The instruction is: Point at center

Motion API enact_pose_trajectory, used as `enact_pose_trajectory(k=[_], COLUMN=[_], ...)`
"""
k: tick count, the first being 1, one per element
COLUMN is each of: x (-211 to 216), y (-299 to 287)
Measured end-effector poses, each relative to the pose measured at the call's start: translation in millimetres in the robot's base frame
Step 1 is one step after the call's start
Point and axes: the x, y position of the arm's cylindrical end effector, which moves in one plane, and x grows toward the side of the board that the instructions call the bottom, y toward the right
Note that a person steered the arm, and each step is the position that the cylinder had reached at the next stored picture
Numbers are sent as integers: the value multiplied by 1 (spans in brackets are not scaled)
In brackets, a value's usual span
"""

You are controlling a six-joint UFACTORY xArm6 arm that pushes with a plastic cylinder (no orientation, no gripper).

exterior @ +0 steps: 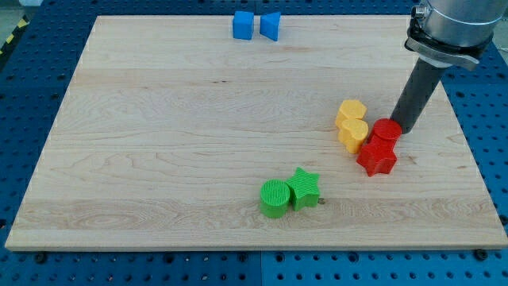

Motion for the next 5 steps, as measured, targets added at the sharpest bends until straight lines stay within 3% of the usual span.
enact_pose_trajectory(k=[1,2,3,4,5], x=[-8,-43,-67,-68,-53], y=[-4,-4,-44,-122,-154])
